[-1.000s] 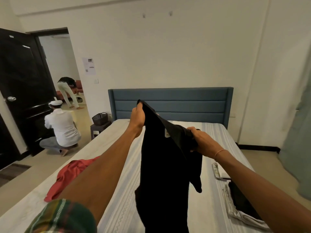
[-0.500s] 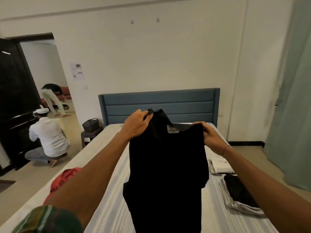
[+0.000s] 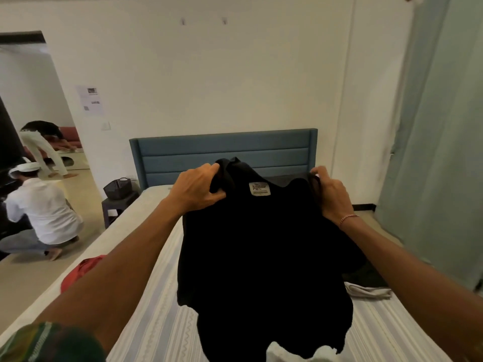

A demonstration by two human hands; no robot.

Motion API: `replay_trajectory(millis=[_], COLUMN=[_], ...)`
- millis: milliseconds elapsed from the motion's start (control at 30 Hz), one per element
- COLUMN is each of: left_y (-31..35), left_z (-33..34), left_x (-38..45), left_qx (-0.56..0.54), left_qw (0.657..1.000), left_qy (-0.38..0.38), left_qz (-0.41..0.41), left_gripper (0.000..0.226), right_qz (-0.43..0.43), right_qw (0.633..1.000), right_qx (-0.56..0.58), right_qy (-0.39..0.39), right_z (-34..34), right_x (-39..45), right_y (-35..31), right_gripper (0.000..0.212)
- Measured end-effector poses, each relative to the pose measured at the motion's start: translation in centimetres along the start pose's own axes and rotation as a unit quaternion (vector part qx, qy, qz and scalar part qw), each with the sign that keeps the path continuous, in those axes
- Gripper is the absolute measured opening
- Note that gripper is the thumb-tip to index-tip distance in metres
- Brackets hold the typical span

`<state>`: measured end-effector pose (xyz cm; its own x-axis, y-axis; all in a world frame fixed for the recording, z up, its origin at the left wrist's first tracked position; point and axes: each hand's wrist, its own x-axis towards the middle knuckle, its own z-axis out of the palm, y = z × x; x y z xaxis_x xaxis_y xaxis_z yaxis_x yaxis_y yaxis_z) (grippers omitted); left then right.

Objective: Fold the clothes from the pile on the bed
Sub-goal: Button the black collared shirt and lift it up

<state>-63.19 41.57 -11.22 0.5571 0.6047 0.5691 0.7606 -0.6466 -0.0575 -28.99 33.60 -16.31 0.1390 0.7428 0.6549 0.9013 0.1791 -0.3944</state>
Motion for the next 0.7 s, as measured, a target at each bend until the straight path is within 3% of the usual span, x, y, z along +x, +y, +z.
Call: replay_trajectory(millis=[33, 67, 167, 267, 500, 700], left_y=[0.1, 0.2, 0.4, 0.4, -1.7, -4.9], left_z=[0.1, 0.3, 0.6, 0.7, 4.4, 16.9], left_x=[-0.3, -0.7, -1.4, -1.3, 0.5, 2.1], left_qx=[0.020, 0.042, 0.081, 0.089, 0.128, 0.135], left_qw=[1.000, 0.999, 0.994, 0.990, 0.988, 0.982], left_qy=[0.014, 0.027, 0.074, 0.100, 0.058, -0.105], left_qz=[-0.003, -0.003, 0.021, 0.034, 0.058, 0.074], left_gripper=[0.049, 0.051, 0.063, 0.066, 0.076, 0.090], right_qz=[0.018, 0.028, 0.030, 0.071, 0.152, 0.220], right_qw=[1.000, 0.999, 0.994, 0.989, 0.959, 0.927], right_qx=[-0.010, -0.023, -0.087, -0.123, -0.235, -0.229], right_qy=[0.009, 0.025, 0.060, 0.051, -0.044, -0.198], right_z=[-0.4, -0.6, -1.6, -2.5, -1.7, 7.5], right_x=[-0.2, -0.6, -1.8, -2.2, -1.3, 1.1], right_y=[-0.2, -0.3, -0.6, -0.4, 1.4, 8.4], right_gripper=[0.018, 0.027, 0.076, 0.101, 0.120, 0.110])
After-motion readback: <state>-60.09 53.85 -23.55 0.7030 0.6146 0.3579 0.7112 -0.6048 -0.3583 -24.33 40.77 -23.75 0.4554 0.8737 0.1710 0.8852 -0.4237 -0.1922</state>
